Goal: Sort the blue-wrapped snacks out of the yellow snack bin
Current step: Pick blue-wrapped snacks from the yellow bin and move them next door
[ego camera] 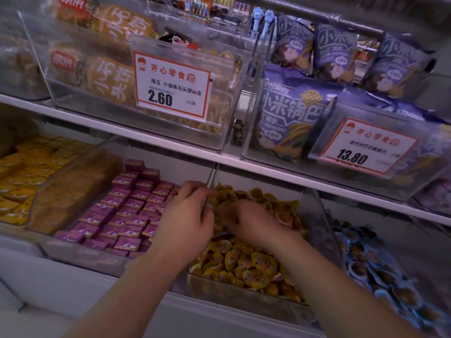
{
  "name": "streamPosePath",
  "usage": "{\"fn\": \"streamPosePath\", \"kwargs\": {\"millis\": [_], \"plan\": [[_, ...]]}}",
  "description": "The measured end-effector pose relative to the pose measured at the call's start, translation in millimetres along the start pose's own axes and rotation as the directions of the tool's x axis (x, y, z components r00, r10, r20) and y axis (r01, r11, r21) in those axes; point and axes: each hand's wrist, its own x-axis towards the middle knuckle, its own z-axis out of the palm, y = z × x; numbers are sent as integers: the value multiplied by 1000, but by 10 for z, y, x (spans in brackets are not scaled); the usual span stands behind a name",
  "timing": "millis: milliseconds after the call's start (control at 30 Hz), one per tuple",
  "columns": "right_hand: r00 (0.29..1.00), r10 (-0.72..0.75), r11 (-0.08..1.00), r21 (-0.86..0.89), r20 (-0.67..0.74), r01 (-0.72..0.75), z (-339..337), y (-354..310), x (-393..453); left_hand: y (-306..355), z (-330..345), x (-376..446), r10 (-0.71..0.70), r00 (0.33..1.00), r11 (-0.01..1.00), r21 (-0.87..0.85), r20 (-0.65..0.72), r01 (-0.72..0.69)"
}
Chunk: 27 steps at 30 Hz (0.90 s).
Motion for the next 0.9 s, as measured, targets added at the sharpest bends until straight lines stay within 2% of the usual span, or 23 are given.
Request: {"fn": "streamPosePath", "kwargs": {"millis": [67,133,200,267,433,633,733,800,900], "plan": [[986,-5,994,-103,166,22,208,-3,162,-14,-8,1,-8,1000,1000,-26,0,8],[969,38,975,-221,244,17,396,48,222,-32,-27,-4,-2,1000,999,-44,17,3],[964,92,977,-209,251,-39,515,122,236,-48,-44,-3,4,999,998,-58,40,-1],[962,118,989,-114,246,-92,555,169,245,-61,-53,-2,-3,998,998,-65,57,7],[989,90,995,-55,118,-84,517,120,268,-71,-54,-15,-23,997,997,-74,70,28],[984,137,983,110,116,-149,485,95,216,-52,-39,-10,-34,998,996,-83,51,39],[997,55,975,213,60,-67,481,70,177,-53,-26,-11,-30,999,995,-98,34,33],[999,53,930,365,8,-52,445,88,150,-53,-26,-7,-22,999,995,-94,35,25],[988,140,790,609,-60,-75,366,154,127,-56,-25,5,-15,999,997,-75,29,18]]}}
